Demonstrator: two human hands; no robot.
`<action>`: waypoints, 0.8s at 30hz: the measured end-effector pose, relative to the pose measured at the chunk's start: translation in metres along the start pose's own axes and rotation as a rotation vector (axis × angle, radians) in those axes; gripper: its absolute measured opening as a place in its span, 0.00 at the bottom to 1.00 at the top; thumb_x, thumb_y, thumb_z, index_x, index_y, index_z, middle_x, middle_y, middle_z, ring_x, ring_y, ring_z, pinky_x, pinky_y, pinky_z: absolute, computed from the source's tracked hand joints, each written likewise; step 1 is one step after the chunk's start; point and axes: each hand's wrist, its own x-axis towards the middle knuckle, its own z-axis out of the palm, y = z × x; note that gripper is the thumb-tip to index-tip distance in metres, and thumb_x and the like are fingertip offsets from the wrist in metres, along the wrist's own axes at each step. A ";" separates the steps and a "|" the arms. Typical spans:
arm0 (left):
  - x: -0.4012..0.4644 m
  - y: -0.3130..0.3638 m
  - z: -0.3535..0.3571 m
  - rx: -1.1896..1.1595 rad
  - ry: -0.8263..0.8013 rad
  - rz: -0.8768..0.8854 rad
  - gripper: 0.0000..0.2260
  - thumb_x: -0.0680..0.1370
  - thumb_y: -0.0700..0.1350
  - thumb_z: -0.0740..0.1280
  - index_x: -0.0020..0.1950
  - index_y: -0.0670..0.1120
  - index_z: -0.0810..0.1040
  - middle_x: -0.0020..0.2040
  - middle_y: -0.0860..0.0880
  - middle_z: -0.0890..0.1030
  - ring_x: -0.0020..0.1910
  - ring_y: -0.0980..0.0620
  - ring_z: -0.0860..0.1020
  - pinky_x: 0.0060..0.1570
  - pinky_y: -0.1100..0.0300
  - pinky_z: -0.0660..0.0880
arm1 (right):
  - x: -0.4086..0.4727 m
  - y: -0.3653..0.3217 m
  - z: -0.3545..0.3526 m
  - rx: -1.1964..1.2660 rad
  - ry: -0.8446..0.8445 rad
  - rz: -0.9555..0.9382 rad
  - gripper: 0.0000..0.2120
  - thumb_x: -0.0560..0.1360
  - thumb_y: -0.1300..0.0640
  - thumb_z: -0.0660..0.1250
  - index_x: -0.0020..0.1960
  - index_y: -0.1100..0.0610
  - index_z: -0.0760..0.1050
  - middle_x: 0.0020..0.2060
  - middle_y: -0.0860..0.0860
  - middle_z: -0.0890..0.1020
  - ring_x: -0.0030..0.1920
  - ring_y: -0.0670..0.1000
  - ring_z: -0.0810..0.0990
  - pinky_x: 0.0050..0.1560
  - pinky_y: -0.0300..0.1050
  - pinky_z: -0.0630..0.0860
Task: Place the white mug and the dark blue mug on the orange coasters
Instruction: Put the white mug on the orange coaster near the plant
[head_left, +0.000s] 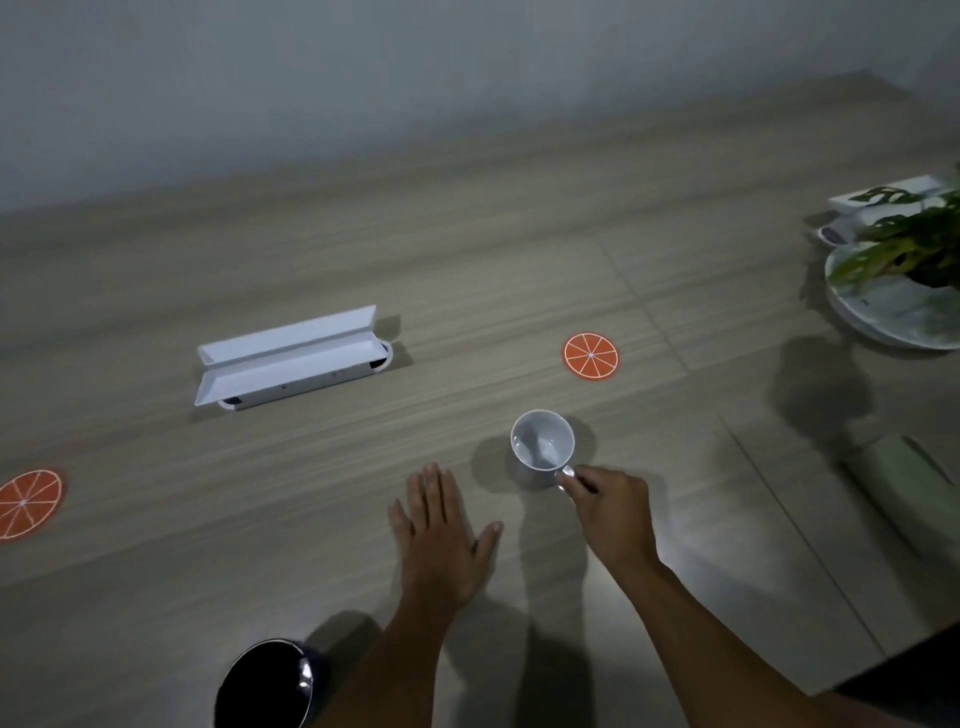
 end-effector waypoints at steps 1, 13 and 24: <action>0.001 0.001 0.003 0.017 0.025 -0.002 0.43 0.76 0.71 0.47 0.81 0.44 0.43 0.83 0.42 0.44 0.81 0.41 0.41 0.78 0.36 0.44 | 0.008 0.001 0.001 0.008 0.013 0.012 0.23 0.74 0.58 0.73 0.26 0.53 0.66 0.21 0.48 0.69 0.24 0.48 0.65 0.29 0.38 0.62; 0.003 0.002 0.007 0.082 0.025 -0.019 0.43 0.76 0.72 0.45 0.81 0.43 0.44 0.83 0.43 0.44 0.81 0.42 0.41 0.78 0.36 0.44 | 0.111 -0.008 -0.007 0.078 0.243 0.123 0.15 0.74 0.56 0.71 0.32 0.63 0.76 0.23 0.59 0.75 0.28 0.55 0.70 0.34 0.51 0.68; 0.005 0.004 0.007 0.051 0.022 -0.030 0.43 0.77 0.70 0.51 0.81 0.43 0.48 0.83 0.44 0.47 0.82 0.43 0.44 0.78 0.36 0.46 | 0.161 0.011 -0.018 0.022 0.310 0.193 0.17 0.73 0.59 0.69 0.31 0.67 0.72 0.23 0.64 0.73 0.28 0.51 0.65 0.29 0.36 0.62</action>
